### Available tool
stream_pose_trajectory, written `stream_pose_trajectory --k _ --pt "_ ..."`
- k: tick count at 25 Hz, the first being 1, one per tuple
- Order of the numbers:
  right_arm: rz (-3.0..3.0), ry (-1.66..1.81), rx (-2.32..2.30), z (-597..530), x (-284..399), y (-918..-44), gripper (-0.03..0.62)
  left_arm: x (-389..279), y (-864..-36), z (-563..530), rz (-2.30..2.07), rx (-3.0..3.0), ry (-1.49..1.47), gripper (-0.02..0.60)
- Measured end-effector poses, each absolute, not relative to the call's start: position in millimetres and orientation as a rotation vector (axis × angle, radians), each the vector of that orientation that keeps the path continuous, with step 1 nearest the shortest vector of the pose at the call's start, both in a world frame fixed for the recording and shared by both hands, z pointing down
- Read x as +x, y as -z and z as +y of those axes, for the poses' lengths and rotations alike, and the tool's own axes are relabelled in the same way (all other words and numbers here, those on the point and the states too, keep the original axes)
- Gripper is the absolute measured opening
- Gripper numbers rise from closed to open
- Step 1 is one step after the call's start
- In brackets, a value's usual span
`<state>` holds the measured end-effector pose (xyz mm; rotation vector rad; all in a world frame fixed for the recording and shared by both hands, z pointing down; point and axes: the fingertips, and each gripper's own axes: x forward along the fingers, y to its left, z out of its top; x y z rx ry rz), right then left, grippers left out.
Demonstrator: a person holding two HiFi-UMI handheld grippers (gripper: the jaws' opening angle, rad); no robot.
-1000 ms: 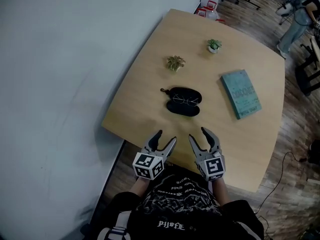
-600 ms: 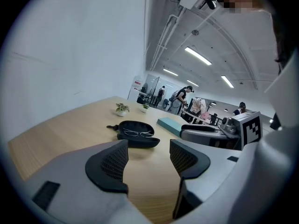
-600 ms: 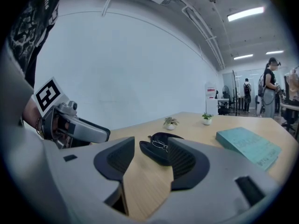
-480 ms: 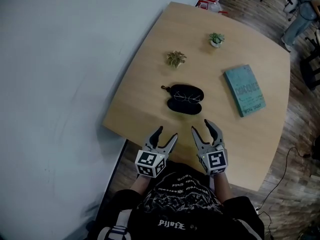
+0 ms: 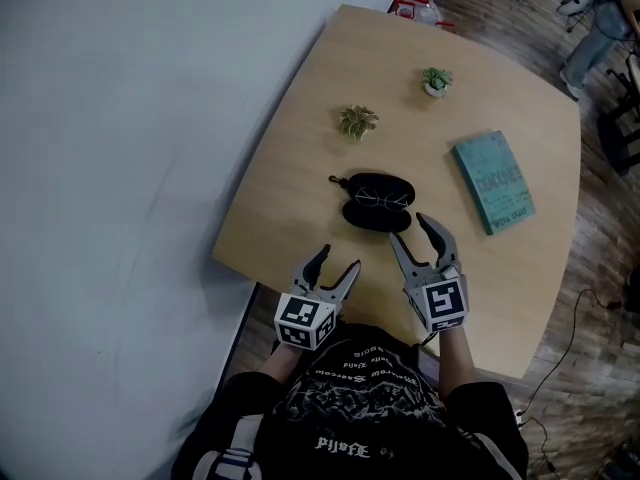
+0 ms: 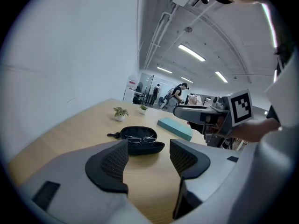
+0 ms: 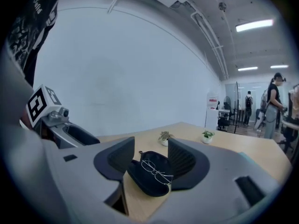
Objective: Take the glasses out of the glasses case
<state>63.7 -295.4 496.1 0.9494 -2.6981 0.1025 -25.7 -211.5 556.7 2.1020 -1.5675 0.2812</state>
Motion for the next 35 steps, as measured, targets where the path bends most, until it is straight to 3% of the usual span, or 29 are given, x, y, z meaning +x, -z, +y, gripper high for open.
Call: stream_pose_trajectory --k 17,35 --pt "-2.468 0.071 0.505 -337 4 -559 0.221 -61 -569 -212 -1.531 2.089 -0.297 0.285" --pt "-2.135 0.167 0.187 -348 -6 -662 0.241 -90 -595 -215 -1.537 2.021 -0.327 0.285"
